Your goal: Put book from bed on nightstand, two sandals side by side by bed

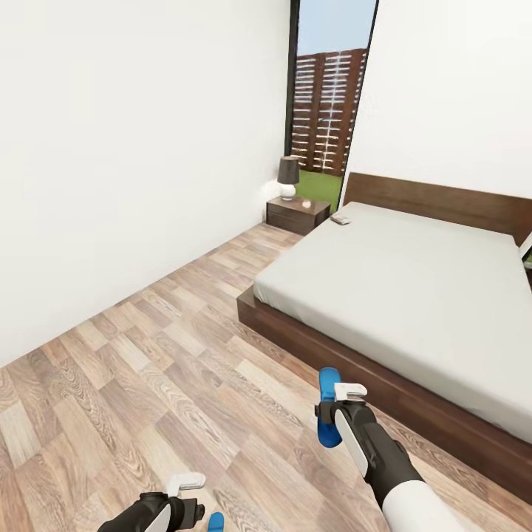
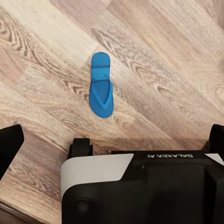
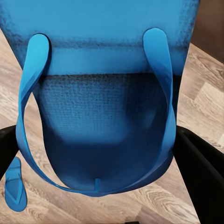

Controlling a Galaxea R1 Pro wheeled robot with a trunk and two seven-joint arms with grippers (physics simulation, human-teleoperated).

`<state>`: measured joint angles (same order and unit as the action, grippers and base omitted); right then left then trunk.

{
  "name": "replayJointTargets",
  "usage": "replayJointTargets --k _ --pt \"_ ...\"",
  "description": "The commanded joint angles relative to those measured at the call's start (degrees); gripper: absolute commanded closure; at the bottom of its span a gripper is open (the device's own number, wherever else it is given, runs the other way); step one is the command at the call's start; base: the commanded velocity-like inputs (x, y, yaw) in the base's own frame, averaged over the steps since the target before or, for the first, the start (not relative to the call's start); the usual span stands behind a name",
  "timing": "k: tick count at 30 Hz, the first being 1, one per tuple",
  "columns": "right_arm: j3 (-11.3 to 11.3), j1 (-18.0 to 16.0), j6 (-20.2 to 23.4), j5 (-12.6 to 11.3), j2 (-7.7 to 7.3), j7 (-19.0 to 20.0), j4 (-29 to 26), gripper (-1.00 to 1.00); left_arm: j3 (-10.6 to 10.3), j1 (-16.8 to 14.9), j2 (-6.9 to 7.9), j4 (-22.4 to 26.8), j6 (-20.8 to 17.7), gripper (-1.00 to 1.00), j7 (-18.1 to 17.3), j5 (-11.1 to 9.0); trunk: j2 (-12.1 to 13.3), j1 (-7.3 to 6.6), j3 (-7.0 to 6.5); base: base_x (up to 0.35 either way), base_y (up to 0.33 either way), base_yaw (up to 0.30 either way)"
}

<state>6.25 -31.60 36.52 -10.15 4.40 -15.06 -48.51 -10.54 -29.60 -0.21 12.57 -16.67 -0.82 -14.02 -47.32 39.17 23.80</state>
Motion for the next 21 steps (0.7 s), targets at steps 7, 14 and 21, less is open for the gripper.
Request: replayJointTargets --k 7,14,21 --pt "0.31 0.04 0.42 -0.59 0.04 -0.58 -1.83 1.00 -0.44 -0.02 0.04 0.09 -0.16 -1.00 0.07 -0.53 -2.87 1.55 1.33 0.000 0.000 0.000" --pt "1.79 0.46 3.06 -0.64 -0.01 -0.64 -11.23 1.00 -0.44 -0.02 -0.03 0.09 -0.04 -1.00 0.09 -0.52 -5.68 3.09 2.58 0.000 0.000 0.000" --pt "2.90 0.56 9.31 -0.69 -0.01 -0.70 -16.23 1.00 -0.49 -0.02 -0.36 0.09 -0.16 -1.00 0.05 -0.50 -8.49 4.63 3.84 0.000 0.000 0.000"
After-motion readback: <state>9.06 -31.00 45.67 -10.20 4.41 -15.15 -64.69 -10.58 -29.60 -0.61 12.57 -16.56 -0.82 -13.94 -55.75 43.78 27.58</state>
